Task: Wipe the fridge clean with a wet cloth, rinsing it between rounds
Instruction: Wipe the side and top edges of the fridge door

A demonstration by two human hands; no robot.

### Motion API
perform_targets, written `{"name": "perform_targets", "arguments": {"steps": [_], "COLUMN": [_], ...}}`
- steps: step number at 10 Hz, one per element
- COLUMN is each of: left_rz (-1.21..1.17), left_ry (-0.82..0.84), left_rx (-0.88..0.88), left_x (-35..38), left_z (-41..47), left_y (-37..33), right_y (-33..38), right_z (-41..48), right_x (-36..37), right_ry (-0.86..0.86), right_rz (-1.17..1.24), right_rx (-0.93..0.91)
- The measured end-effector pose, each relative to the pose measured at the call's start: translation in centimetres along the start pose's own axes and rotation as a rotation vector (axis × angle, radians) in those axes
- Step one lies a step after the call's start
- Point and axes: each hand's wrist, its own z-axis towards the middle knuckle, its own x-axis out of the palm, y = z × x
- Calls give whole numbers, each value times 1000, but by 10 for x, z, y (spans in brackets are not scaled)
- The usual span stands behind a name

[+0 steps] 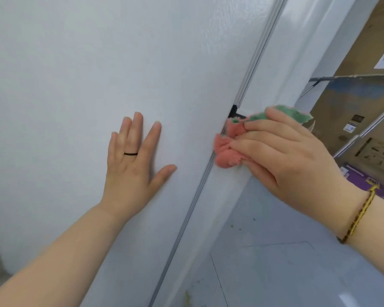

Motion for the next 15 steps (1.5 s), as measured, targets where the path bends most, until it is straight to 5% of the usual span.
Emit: {"name": "perform_targets", "arguments": {"steps": [3, 5, 7, 8, 9, 10, 11, 13, 14, 15], "left_rz": [-16, -40, -56, -5, 42, 55, 22, 5, 10, 12], "left_ry": [-10, 38, 64, 138, 173, 172, 184, 175, 189, 225], "left_rx": [3, 15, -36, -63, -47, -35, -61, -52, -61, -74], "left_x": [1, -1, 17, 31, 37, 35, 31, 30, 32, 34], "left_z": [-7, -17, -70, -118, -136, -134, -134, -135, -150, -170], "left_y": [1, 5, 16, 23, 30, 31, 29, 30, 37, 47], "right_y": [55, 153, 237, 274, 295, 289, 231, 145, 162, 200], "right_z": [-37, -119, -171, -190, -204, -226, -189, -122, -136, -171], "right_x": [19, 80, 135, 154, 170, 174, 133, 84, 100, 124], "right_ry": [246, 658, 1182, 1196, 1240, 834, 826, 445, 343, 447], "right_rz": [-74, -41, 121, 65, 50, -2, 173, 80, 51, 25], "right_rx": [-102, -115, -317, -604, -622, -416, -26, -90, -67, -127]}}
